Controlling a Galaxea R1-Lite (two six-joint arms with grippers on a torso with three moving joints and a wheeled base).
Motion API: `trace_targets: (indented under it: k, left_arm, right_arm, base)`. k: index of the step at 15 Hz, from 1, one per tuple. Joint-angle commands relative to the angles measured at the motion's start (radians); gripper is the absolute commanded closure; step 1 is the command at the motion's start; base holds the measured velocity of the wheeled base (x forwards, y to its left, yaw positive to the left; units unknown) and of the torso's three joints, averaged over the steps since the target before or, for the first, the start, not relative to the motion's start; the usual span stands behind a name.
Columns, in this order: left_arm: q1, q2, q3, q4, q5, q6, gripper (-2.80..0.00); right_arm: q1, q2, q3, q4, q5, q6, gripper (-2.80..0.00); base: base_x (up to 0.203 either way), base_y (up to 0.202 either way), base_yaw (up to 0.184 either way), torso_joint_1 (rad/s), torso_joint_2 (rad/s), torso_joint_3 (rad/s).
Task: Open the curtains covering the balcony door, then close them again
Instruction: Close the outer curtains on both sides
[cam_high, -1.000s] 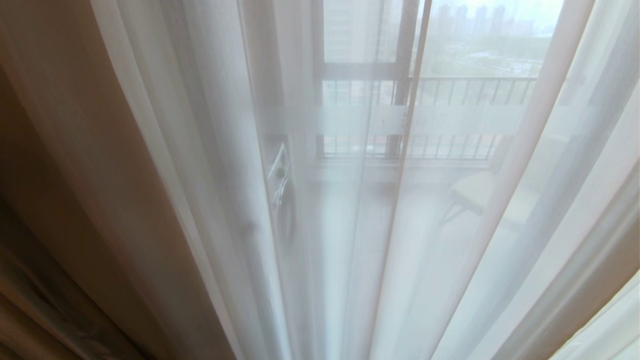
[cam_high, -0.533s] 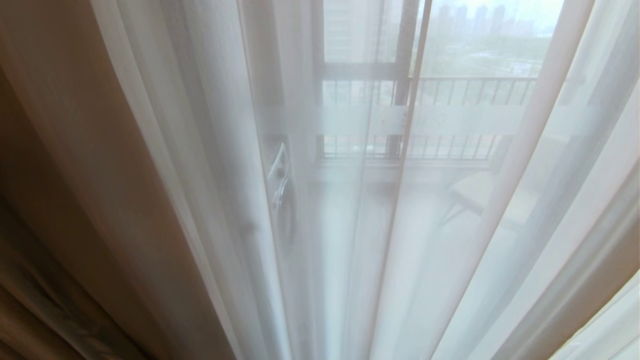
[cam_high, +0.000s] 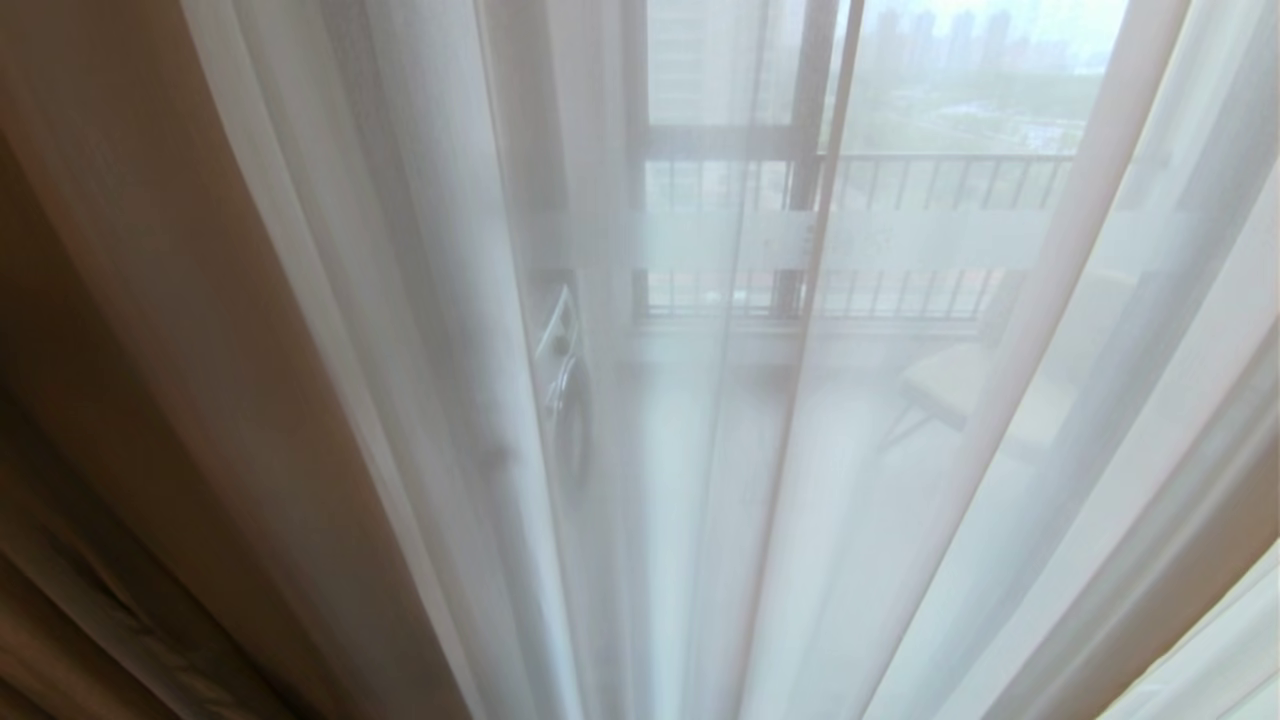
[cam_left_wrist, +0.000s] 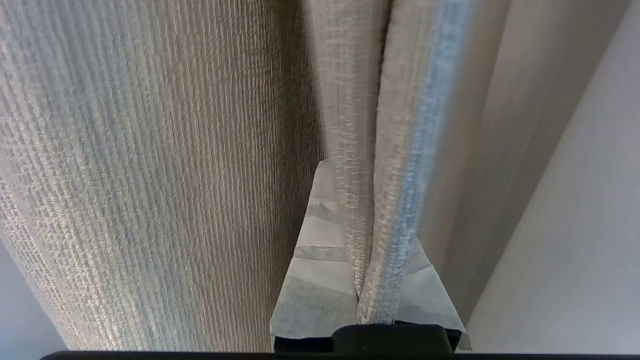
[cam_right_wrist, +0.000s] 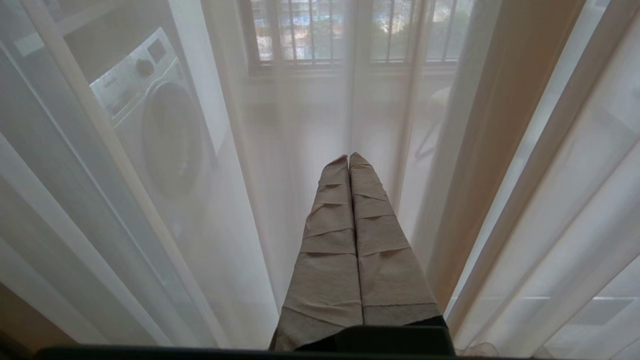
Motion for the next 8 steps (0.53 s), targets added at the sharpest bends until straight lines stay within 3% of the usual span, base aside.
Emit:
trace_targets:
  k: [1,8]
  left_arm:
    - [0.000,-0.010,0.000,-0.045,0.002,-0.002,0.00]
    - [0.000,-0.123,0.047,-0.044,-0.001,-0.022,0.00]
  right_arm:
    - [0.000,0.000,0.000,-0.001,-0.001,0.000,0.00]
    - [0.000,0.000,0.000,-0.001,-0.001,0.000,0.00]
  base:
    - [0.000,0.000,0.000,0.000,0.00,0.000]
    - [0.000,0.000,0.000,0.000,0.00,0.000]
